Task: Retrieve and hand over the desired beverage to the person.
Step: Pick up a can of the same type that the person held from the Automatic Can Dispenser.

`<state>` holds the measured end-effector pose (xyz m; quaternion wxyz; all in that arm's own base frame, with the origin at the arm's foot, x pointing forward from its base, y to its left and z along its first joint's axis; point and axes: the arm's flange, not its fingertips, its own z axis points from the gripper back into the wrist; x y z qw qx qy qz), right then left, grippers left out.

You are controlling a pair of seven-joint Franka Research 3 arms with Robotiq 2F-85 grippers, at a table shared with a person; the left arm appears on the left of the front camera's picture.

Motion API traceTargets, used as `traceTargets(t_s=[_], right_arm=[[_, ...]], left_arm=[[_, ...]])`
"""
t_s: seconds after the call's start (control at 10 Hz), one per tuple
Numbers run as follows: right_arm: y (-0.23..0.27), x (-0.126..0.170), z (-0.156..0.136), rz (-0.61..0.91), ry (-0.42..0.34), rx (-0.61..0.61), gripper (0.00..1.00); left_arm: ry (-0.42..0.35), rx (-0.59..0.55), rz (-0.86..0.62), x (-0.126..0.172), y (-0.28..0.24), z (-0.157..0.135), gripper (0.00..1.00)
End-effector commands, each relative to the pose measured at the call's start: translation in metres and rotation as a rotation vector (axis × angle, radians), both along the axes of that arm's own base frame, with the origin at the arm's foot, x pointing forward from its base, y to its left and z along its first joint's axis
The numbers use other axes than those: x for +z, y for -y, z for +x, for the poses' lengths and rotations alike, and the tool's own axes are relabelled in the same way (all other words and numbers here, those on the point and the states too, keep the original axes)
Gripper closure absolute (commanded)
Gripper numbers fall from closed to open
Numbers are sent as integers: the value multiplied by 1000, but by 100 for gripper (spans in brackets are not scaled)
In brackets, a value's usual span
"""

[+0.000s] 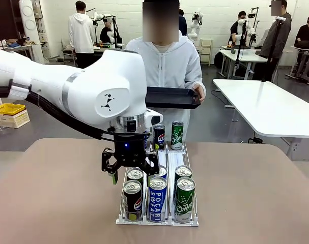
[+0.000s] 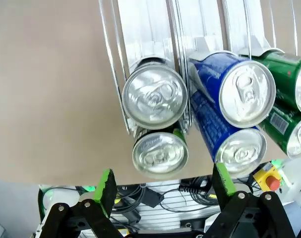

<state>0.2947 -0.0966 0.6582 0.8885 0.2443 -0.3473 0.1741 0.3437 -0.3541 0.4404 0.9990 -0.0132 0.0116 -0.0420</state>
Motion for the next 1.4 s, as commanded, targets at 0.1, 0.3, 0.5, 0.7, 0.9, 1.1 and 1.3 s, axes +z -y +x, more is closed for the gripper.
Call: traceTargets(t_s=[0.1,0.3,0.5,0.7,0.9,1.1,1.3], right_arm=[[-1,0,1,-9,-4,-6,0],[-1,0,1,-9,-4,-6,0],[-1,0,1,-9,-4,-6,0],[-1,0,1,-9,-4,-6,0],[-1,0,1,-9,-4,-6,0],[-1,0,1,-9,-4,-6,0],[-1,0,1,-9,-4,-6,0]], left_arm=[[80,9,-2,-4,10,4,0],[114,11,-32,-3,4,4,0],[105,13,-47,0,-4,5,0],[109,22,-69,7,-13,5,0],[118,36,-81,9,-23,5,0],[90,29,-71,8,-27,4,0],[42,19,-61,3,-20,7,0]])
